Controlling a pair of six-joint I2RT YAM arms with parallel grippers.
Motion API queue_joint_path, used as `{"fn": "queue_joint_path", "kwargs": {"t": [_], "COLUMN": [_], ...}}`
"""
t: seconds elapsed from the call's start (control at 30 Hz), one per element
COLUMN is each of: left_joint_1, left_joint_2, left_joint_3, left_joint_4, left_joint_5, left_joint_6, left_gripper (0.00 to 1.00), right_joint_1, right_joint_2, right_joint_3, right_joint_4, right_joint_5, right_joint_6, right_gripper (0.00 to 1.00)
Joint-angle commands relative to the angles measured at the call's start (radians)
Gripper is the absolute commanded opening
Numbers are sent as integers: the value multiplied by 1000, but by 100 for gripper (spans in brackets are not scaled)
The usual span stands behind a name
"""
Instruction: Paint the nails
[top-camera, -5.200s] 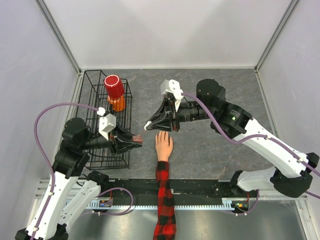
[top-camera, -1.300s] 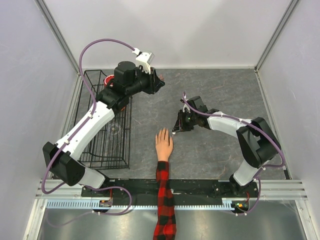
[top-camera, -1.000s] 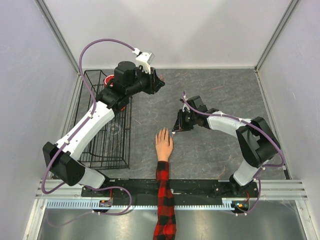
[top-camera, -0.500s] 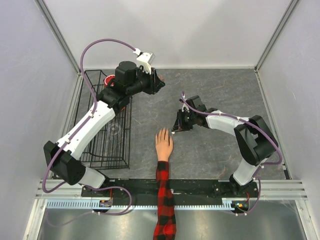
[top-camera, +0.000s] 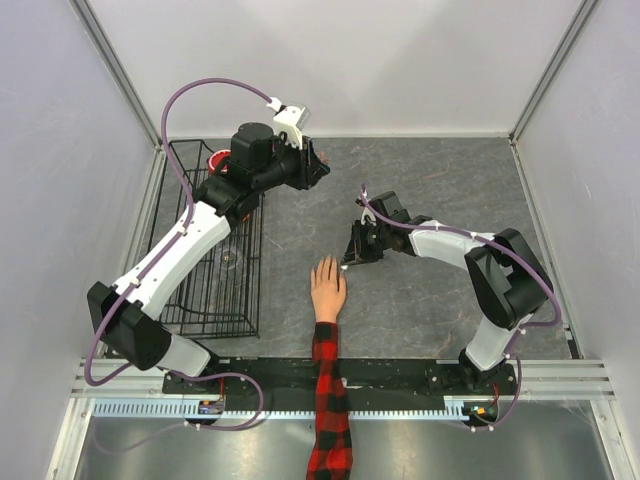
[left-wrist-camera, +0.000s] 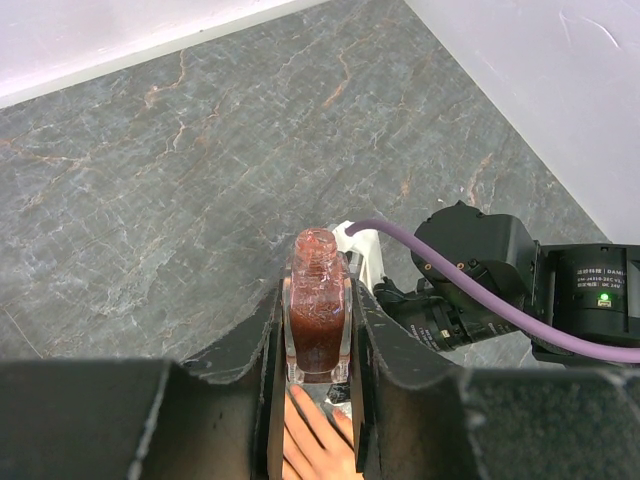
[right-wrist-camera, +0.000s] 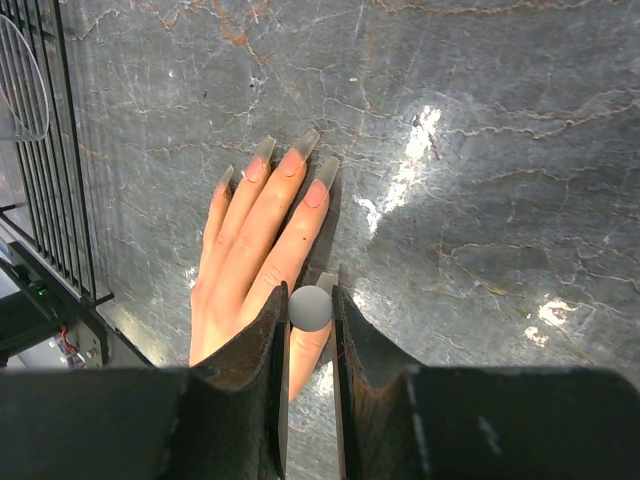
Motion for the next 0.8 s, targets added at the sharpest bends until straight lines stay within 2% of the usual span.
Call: {"fn": "queue_joint_path", "kwargs": {"t": [0.0, 0.77], "left_joint_1": [-6, -6], "left_joint_2": [-5, -7], "left_joint_3": [43, 45], "left_joint_4": [28, 22], "left_joint_5": [9, 4], "left_joint_6": [0, 6], "left_gripper": [2, 2], "right_joint_1": [5, 6], "right_joint_2": [11, 35], "right_joint_3": [42, 67], "right_joint_4": [11, -4], "right_joint_5": [-13, 10], "right_joint_6": [-8, -5], "right_gripper": [0, 0]}}
